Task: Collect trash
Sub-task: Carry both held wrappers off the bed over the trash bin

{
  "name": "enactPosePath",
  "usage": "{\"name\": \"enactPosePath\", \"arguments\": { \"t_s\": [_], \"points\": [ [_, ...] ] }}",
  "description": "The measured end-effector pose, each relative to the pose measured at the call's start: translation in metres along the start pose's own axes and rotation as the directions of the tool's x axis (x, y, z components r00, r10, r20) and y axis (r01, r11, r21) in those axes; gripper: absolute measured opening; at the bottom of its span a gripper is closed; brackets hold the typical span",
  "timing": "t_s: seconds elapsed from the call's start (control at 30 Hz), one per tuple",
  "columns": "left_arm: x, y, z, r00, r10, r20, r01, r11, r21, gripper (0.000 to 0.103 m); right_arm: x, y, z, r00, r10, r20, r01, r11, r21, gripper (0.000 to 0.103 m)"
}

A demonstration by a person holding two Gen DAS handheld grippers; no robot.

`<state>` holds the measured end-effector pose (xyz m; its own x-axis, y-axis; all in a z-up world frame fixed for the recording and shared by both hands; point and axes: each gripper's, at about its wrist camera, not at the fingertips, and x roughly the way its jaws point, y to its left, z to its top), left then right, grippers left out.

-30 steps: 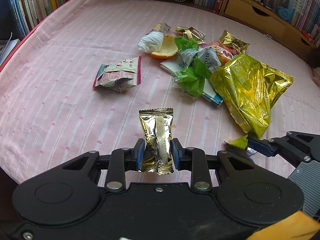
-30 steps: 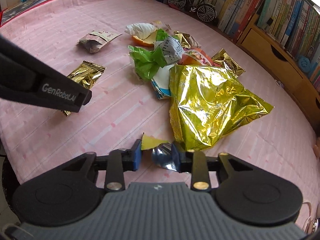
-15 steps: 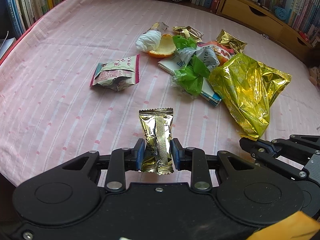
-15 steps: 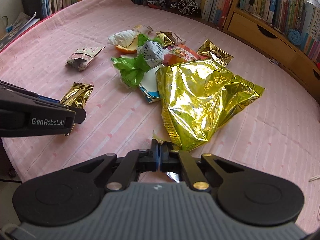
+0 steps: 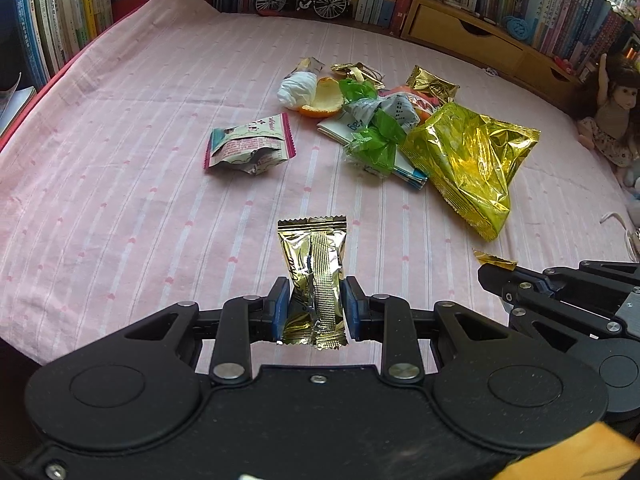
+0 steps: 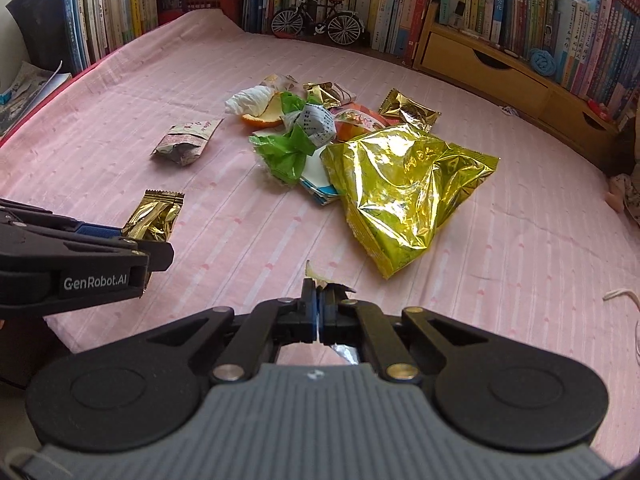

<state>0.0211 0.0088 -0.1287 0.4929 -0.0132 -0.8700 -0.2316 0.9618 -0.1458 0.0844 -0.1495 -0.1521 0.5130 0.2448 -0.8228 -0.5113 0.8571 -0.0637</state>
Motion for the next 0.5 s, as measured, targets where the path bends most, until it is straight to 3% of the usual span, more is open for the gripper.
{"name": "enactPosePath", "arguments": {
  "t_s": [0.27, 0.5],
  "points": [
    [-0.055, 0.044, -0.044, 0.999, -0.031, 0.021, 0.029, 0.997, 0.069, 0.027, -0.046, 0.048, -0.031, 1.0, -0.016, -0.005, 0.016, 0.994, 0.109, 0.004],
    [-0.082, 0.098, -0.097, 1.0, -0.03, -0.01, 0.031, 0.996, 0.082, 0.027, -0.073, 0.103, -0.071, 0.999, 0.019, -0.036, -0.012, 0.986, 0.163, 0.004]
  ]
}}
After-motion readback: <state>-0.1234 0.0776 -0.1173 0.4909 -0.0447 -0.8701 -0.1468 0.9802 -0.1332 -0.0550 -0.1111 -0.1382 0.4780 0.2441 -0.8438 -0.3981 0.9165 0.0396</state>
